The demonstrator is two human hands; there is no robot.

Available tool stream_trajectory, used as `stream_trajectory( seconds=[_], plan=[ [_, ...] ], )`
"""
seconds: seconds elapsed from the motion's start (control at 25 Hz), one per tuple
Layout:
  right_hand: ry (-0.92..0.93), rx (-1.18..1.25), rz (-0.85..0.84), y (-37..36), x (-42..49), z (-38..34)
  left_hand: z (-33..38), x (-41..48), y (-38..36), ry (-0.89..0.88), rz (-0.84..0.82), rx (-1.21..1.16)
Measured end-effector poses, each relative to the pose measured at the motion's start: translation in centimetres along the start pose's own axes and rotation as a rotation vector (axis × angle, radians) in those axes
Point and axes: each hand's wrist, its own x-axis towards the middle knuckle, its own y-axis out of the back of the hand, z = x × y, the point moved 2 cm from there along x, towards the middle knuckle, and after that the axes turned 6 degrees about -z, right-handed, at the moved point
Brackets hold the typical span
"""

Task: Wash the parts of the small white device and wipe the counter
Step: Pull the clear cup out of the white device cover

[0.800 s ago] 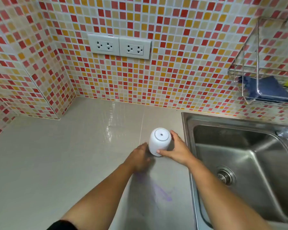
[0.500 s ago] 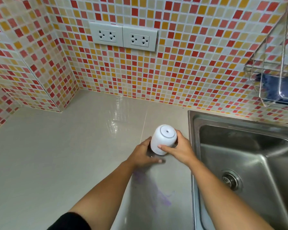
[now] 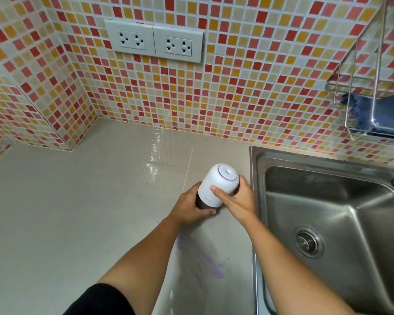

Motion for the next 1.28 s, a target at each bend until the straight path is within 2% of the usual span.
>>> stream_trajectory(
  seconds=[0.32, 0.48, 0.68, 0.92, 1.0, 1.08, 1.2, 1.28],
  plan=[
    [0.056, -0.041, 0.056, 0.0, -0.5, -0.8, -0.4, -0.2, 0.1, 0.051, -0.014, 0.038],
    [0.077, -0.047, 0.05, 0.2, -0.5, -1.2, 0.3, -0.3, 0.1, 0.097, -0.006, -0.042],
    [0.1, -0.065, 0.049, 0.4, -0.3, -1.6, 0.7, -0.5, 0.2, 0.077, -0.012, -0.04],
    [0.178, -0.072, 0.128, 0.6, -1.7, -2.2, 0.2, -0.6, 0.2, 0.086, -0.01, -0.012],
    [0.188, 0.066, 0.192, 1.1, -2.4, -2.5, 0.0, -0.6, 0.3, 0.087, -0.017, -0.012],
    [0.174, 0.404, 0.222, 1.9, -2.6, -2.3, 0.0, -0.7, 0.4, 0.091, -0.02, -0.035],
    [0.1, 0.771, 0.18, 3.1, -2.1, -0.6, -0.1, -0.8, 0.5, 0.111, 0.007, -0.086],
    [0.01, 0.9, 0.147, 3.1, -2.1, 0.9, -0.2, -0.8, 1.0, 0.123, 0.047, -0.126]
  ],
)
